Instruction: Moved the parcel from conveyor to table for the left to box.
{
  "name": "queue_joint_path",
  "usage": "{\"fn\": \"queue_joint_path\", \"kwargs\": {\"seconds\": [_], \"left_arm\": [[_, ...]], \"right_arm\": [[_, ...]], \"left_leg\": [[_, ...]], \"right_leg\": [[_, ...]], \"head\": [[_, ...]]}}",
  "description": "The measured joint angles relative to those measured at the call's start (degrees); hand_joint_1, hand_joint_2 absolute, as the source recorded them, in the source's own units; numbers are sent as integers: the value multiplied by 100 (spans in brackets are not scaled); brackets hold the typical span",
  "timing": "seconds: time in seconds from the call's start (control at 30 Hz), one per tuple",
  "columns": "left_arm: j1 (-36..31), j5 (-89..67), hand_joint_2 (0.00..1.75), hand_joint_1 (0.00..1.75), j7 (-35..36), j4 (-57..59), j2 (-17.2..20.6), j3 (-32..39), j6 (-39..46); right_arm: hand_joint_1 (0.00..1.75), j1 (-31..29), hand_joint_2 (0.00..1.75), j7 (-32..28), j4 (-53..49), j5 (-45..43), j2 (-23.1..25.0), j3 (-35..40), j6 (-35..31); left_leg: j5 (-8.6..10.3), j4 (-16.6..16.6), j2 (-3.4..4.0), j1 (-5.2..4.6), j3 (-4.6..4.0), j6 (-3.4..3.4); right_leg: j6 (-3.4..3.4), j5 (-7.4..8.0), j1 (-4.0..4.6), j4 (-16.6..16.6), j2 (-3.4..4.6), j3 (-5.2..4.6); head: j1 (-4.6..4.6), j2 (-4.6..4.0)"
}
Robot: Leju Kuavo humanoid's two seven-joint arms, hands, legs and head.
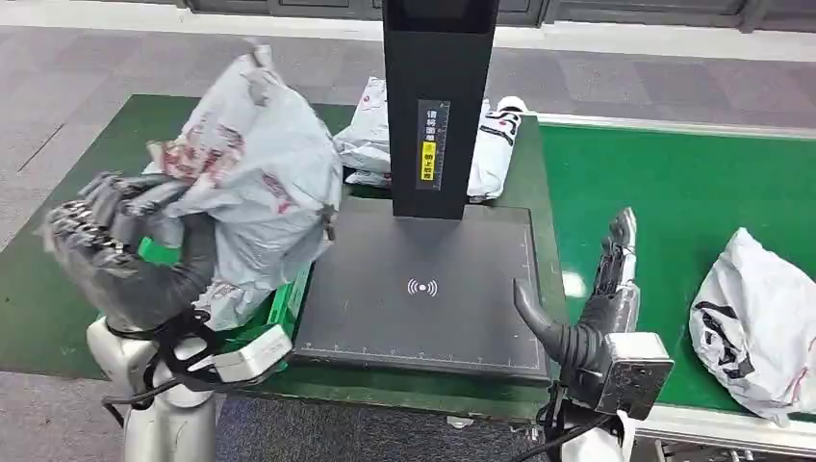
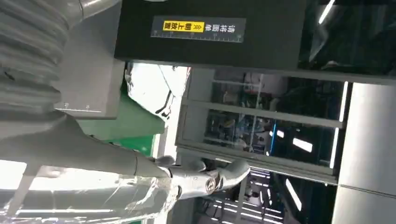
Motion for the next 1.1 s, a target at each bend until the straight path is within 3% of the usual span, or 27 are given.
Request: {"fn": "queue_joint_path", "kwargs": {"seconds": [0.27, 0.5, 0.57, 0.67, 0.7, 0.77, 0.83, 0.97, 1.1], "left_arm": [[6, -250, 175, 175, 23, -828, -41, 735, 0], [-141, -1517, 175, 175, 662, -697, -81, 1149, -2], [-246, -2400, 175, 175, 1598, -291, 29, 1138, -226], [-789, -2664, 175, 175, 4869, 1053, 1028, 317, -1476], [-912, -2664, 175, 175, 5852, 1438, 1204, -61, -1641], [-1037, -2662, 175, 175, 7065, 2114, 1416, -842, -2040], [-1082, -2638, 175, 175, 6960, 2668, 1547, -1243, -2541], [-1095, -2603, 175, 175, 4810, 3392, 1775, -1582, -2767], [-1097, -2577, 175, 175, 4703, 3452, 1788, -1611, -2820]], "right_arm": [[0, 29, 175, 41, 26, 20, 57, 2, 33], [0, 28, 175, 90, 26, 26, 57, 0, -63], [0, 28, 175, 171, 26, 105, 57, 0, -140], [0, 31, 175, 308, -2, 231, 61, 0, -188], [0, 45, 175, 317, -15, 245, 61, -4, -182], [0, 47, 175, 321, -26, 264, 63, -35, -110], [0, 57, 175, 341, -28, 293, 61, -50, 11], [0, 88, 175, 365, -28, 315, 63, -61, 74], [0, 91, 175, 372, -28, 317, 63, -61, 87]], "left_leg": [[4, -1, 1, 1, 3, -5], [7, 0, 1, 0, 3, -8], [7, 2, -4, -3, 8, -8], [19, 2, -2, -5, 4, -24], [24, 1, -1, -3, -6, -29], [33, 1, 2, 3, -8, -30], [32, 1, 22, 2, -7, -30], [28, 1, 35, 1, -10, -30], [27, 1, 34, 1, -12, -30]], "right_leg": [[-5, 0, 2, 9, -1, -5], [-5, 2, 0, 7, 0, -9], [-5, 2, -2, 4, -5, -15], [-23, 15, 7, 8, -3, -26], [-27, 23, 11, 11, -2, -28], [-29, 28, 9, 15, 2, -27], [-25, 38, 1, 18, 31, -35], [-27, 39, 2, 17, 46, -44], [-27, 38, 2, 17, 46, -45]], "head": [[0, -2], [0, -2], [0, 0], [-4, -2], [-13, -2], [-2, 0], [-2, -2], [-4, 0], [-4, 0]]}}
